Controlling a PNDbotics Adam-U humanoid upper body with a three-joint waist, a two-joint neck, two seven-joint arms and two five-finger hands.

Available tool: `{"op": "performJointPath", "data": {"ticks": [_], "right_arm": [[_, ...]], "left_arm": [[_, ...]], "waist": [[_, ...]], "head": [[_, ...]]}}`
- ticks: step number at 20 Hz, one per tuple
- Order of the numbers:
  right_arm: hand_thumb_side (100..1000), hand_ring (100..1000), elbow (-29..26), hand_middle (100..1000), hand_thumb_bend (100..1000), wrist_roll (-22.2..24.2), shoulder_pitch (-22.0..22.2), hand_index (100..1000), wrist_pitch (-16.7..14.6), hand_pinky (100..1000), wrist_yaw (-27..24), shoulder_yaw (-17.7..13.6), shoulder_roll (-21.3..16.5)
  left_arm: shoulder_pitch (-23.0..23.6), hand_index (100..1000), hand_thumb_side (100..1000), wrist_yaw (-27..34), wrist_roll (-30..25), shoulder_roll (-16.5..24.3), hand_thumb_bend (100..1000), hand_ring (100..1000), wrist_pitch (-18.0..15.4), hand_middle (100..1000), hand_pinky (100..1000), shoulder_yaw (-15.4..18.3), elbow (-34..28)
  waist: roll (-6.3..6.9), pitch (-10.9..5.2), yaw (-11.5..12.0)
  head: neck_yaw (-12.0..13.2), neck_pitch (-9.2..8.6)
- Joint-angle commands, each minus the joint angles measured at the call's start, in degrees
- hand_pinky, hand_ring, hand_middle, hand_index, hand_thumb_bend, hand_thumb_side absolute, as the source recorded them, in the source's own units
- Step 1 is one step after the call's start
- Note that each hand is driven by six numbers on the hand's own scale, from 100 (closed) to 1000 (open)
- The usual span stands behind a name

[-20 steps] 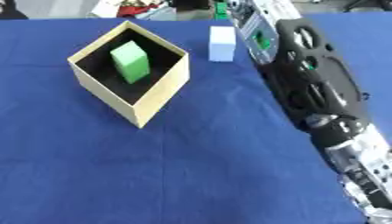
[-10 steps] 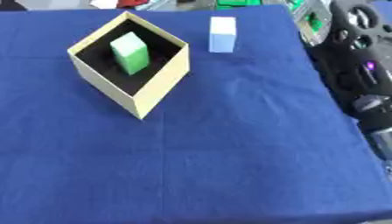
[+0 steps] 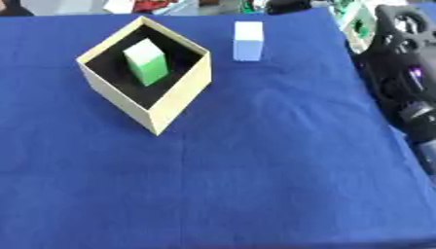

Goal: Pick up objects on the table and place them in the box.

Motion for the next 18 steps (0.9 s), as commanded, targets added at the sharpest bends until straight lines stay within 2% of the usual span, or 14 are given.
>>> {"op": "performJointPath", "data": {"ticks": [1,4,6,8,9,10,18], "right_arm": [[1000,980,1.1,963,276,-0.4,-1.8,1000,-1.6,910,0.6,-1.1,-0.8],[1000,986,2.3,974,291,-0.4,-1.9,1000,-3.1,912,0.8,-1.2,-0.8],[1000,988,3.4,950,301,-0.1,-2.1,1000,-4.2,914,1.1,-1.1,-0.8],[1000,988,4.3,950,301,0.0,-2.3,1000,-5.1,914,1.6,-1.3,-0.7],[1000,985,4.6,906,319,0.0,-2.4,1000,-5.4,916,1.7,-1.4,-0.7],[1000,982,5.2,899,341,0.1,-2.4,1000,-5.7,918,1.9,-1.6,-0.6],[1000,978,11.4,889,328,-1.0,-3.5,1000,-7.6,924,3.0,-3.4,0.9]], "left_arm": [[-0.3,719,896,-0.2,0.1,1.2,158,624,-0.2,652,712,0.4,-1.1],[-0.3,719,896,-0.2,0.1,1.2,158,624,-0.3,653,712,0.4,-1.1],[-0.2,718,896,-0.2,0.1,1.2,158,624,-0.3,653,712,0.4,-1.1],[-0.2,718,896,-0.3,0.1,1.1,158,624,-0.3,653,712,0.4,-1.1],[-0.2,718,896,-0.3,0.1,1.1,158,624,-0.3,653,711,0.4,-1.1],[-0.2,719,897,-0.3,0.1,1.1,157,624,-0.3,654,712,0.4,-1.1],[-0.3,719,898,-0.2,-0.1,0.7,157,624,-0.3,656,712,0.4,-1.1]], "waist": [[0.18,-1.0,0.1],[0.27,-0.87,0.1],[0.32,-0.74,0.2],[0.34,-0.7,0.2],[0.35,-0.68,0.2],[0.41,-0.55,0.2],[0.77,0.08,0.5]], "head": [[0.4,-2.42],[0.7,-3.63],[0.8,-4.0],[0.8,-4.09],[0.9,-4.11],[0.9,-4.2],[0.7,-4.36]]}}
